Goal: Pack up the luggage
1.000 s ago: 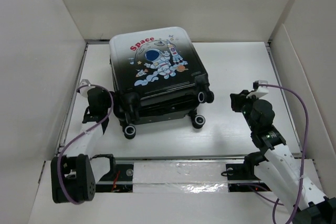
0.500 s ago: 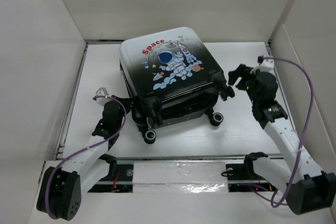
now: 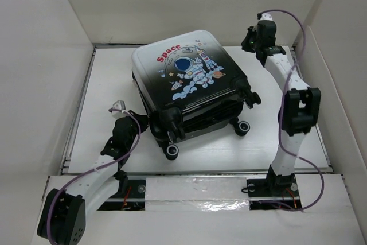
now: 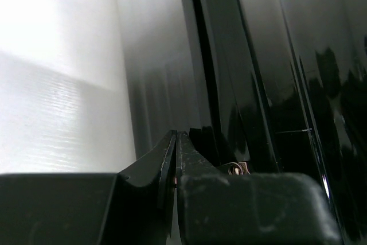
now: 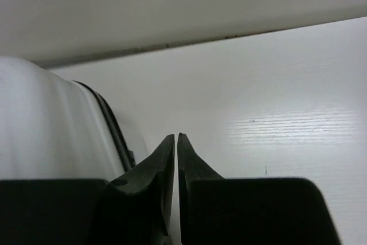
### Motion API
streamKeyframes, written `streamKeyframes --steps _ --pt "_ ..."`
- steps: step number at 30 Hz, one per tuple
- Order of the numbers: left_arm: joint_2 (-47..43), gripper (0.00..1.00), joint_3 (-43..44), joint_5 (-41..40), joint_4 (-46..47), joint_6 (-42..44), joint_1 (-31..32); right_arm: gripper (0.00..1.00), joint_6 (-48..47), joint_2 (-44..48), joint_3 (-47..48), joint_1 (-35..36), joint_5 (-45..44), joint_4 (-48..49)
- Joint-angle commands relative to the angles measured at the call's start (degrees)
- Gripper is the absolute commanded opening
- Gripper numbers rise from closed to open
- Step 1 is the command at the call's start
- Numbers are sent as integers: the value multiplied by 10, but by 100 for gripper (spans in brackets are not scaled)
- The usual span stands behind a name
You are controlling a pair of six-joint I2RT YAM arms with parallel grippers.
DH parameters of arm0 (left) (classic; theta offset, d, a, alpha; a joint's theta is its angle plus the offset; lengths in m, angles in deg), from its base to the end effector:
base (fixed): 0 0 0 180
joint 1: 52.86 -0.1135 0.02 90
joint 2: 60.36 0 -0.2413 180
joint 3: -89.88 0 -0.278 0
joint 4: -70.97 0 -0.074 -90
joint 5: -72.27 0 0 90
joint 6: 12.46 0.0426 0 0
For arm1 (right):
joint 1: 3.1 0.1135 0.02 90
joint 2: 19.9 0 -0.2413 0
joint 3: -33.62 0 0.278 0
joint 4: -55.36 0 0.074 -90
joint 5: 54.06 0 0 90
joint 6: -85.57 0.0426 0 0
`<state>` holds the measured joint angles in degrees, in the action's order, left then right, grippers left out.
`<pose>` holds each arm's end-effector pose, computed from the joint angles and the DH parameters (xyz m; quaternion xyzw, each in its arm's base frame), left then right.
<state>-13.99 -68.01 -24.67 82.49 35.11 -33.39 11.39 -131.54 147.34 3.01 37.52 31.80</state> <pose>0.2095 -0.0686 0.1483 -0.1922 0.7566 -0.2799 0.5587 0.4923 0.0539 0.3052 0.0622 0.8241 0.1183 0.5505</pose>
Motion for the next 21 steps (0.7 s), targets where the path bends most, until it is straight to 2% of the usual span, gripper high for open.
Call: streamKeyframes --steps 1,5,8,10,11,12,14,15,17,18,20,21 --pt "7 0 -21 110 -14 20 16 14 -27 -96 140 42 22 -122" --pt "21 0 -30 147 15 22 22 21 -92 -191 244 96 25 -181" --pt "50 0 -36 171 54 14 37 24 -142 -229 296 124 98 -179" --pt "69 0 -38 143 80 10 67 24 -151 -246 327 146 137 -189" --pt "72 0 -34 121 84 3 118 24 -175 -261 345 152 146 -195" --pt "79 0 -31 68 86 1 147 17 -181 -268 383 160 155 -214" --pt "91 0 -7 12 82 -6 202 11 -195 -278 411 160 179 -227" --pt "105 0 0 -26 80 -18 250 11 -198 -275 420 166 186 -231" --pt "120 0 19 -50 85 -31 279 13 -196 -263 410 166 191 -221" --pt "133 0 21 -61 97 -39 302 22 -186 -244 402 166 191 -203" --pt "144 0 32 -72 110 -47 321 34 -174 -223 373 159 204 -182" --pt "152 0 37 -78 116 -48 330 50 -165 -212 371 159 206 -172"
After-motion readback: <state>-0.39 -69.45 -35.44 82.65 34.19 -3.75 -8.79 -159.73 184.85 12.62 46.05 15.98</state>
